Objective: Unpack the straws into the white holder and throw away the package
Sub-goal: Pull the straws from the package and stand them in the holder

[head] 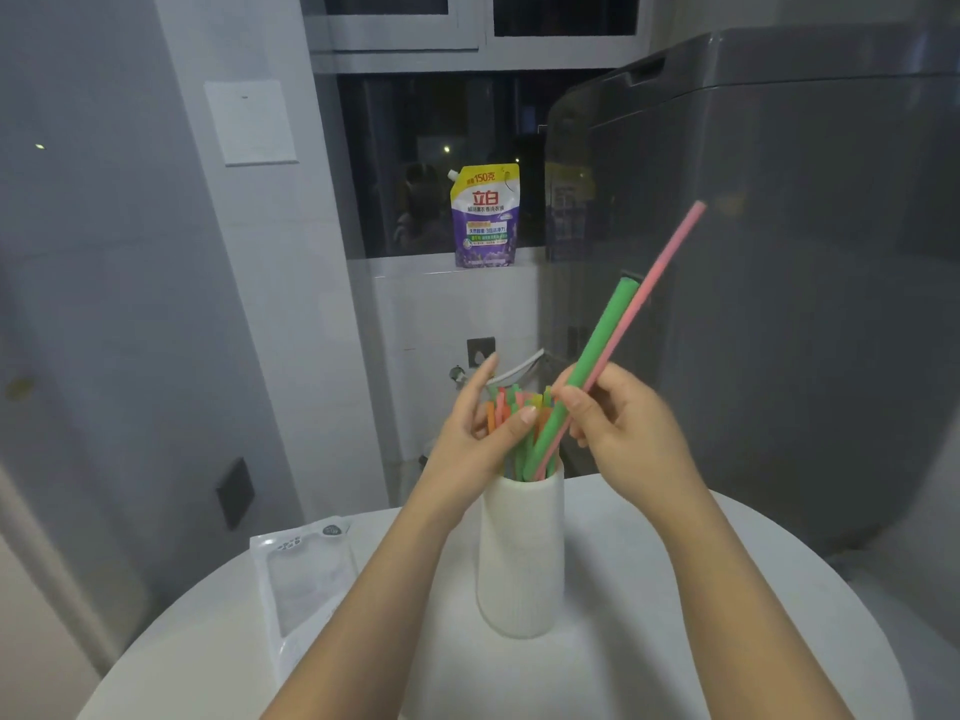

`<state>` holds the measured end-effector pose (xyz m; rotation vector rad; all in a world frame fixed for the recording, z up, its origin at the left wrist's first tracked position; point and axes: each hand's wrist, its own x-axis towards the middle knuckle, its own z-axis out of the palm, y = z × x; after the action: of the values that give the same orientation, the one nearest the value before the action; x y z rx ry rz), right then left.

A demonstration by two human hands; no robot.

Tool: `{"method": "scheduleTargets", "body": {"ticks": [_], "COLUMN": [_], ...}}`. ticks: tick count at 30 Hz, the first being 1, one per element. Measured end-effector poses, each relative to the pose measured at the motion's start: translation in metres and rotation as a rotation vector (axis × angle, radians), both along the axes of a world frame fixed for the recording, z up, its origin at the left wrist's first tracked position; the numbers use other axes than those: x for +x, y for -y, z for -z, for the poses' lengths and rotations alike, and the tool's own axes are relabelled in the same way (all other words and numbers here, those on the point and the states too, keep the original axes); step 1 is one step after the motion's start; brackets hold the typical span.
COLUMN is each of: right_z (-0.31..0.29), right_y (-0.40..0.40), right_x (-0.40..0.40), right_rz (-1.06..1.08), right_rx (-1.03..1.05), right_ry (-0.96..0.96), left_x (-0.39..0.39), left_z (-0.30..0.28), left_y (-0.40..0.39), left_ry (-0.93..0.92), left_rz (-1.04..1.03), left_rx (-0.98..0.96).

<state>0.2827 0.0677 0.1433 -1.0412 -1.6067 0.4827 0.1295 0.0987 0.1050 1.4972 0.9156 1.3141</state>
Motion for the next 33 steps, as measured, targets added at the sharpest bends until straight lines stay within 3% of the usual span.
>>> {"method": "scheduleTargets", "body": {"ticks": [4,8,12,16,21,25,29,33], "right_z": [0.004,0.013,0.016,0.008,0.023,0.035,0.033,0.036], "right_y": [-0.003,-0.008,-0.007,-0.01,-0.018,-0.016,-0.011,-0.01], "right_x": [-0.008,-0.014,-0.019,-0.03,-0.037,-0.043,-0.045,-0.045], "right_rz": [-0.035,0.099,0.165,0.091,0.153,0.169,0.091,0.018], "right_rx": [-0.029,-0.026,0.111,0.217,0.303,0.275,0.249,0.135], "right_ry": [0.089,0.248,0.062,-0.042,0.231,0.113,-0.209,-0.235], "left_x": [0.002,0.003,0.006,0.008,0.006,0.007,0.012,0.018], "left_z": [0.005,0.005,0.003,0.004,-0.005,-0.023,-0.037,-0.031], "left_y": [-0.004,-0.002,0.006,0.009,0.012,0.016,0.022,0.021], "left_ry": [-0.018,0.044,0.048,0.105,0.103,0.138,0.071,-0.257], "left_rz": [-0.083,-0.086,-0.087,-0.107,-0.155,-0.209,-0.26,-0.249], "left_rx": [0.022,-0.055,-0.053,-0.061,0.002,0.139,0.337,0.409]}}
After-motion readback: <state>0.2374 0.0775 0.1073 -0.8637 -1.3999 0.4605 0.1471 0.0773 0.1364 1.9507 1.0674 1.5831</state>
